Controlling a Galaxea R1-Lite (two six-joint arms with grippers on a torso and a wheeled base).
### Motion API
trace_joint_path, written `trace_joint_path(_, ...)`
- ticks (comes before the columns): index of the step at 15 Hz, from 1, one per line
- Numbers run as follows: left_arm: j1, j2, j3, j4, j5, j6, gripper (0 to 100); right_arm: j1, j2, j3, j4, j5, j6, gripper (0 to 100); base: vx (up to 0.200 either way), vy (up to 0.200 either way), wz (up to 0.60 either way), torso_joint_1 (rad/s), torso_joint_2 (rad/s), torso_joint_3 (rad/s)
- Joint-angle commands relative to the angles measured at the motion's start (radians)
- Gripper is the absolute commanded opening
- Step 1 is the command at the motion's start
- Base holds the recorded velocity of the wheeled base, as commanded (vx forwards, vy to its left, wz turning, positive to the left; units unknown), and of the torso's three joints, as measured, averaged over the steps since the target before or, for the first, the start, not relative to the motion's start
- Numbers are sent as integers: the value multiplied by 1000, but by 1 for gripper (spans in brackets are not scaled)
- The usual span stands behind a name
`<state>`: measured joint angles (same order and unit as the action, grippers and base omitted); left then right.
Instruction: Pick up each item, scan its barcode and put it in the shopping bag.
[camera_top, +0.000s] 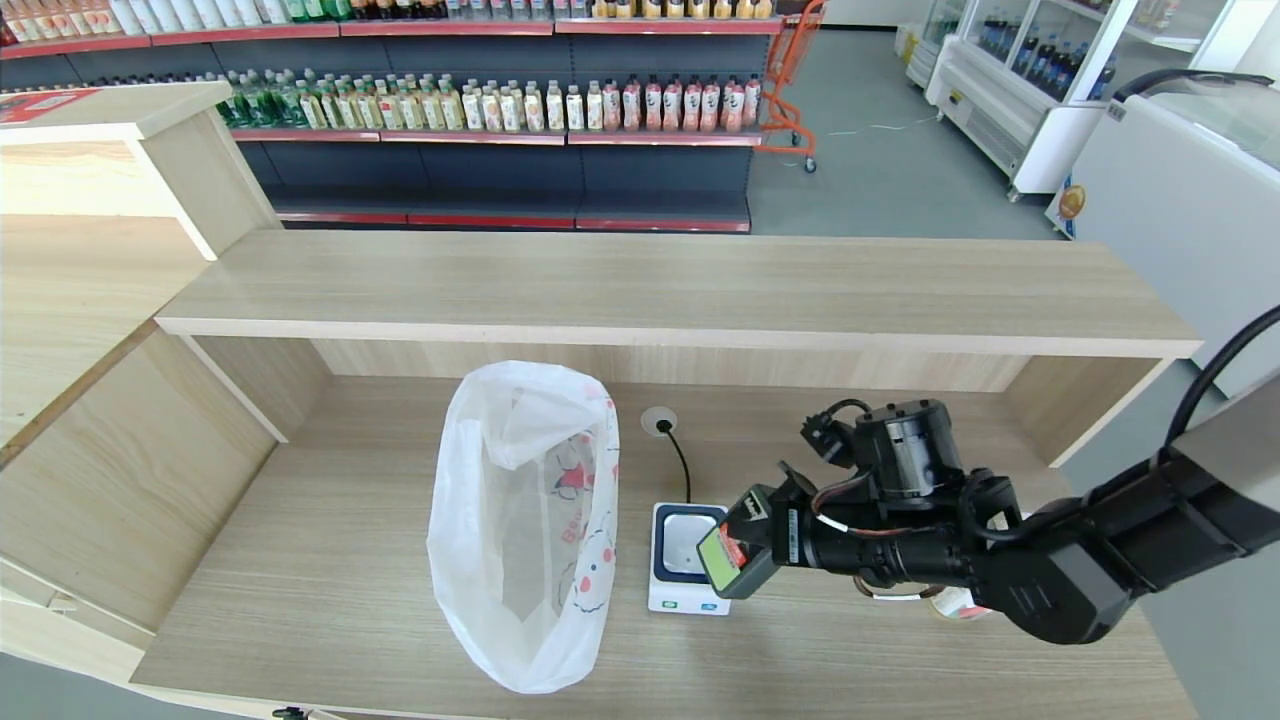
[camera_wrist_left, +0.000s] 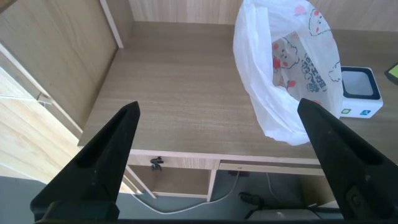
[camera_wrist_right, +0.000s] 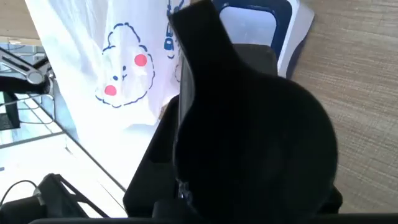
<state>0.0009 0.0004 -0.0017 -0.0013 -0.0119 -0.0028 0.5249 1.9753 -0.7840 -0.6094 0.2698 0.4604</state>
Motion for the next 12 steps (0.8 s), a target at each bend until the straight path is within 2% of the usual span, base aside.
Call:
trace_joint_path(1, 1, 0, 0, 0, 0, 0, 100, 3, 83, -41, -7, -1, -5, 0, 0, 0, 0, 0, 0, 0)
trace_joint_path(7, 1, 0, 0, 0, 0, 0, 100, 26, 194, -169, -18, -4, -8, 0, 0, 0, 0, 0, 0, 0)
trace_joint_path(12, 1, 0, 0, 0, 0, 0, 100, 38, 250, -225, -20, -6, -9, 0, 0, 0, 0, 0, 0, 0)
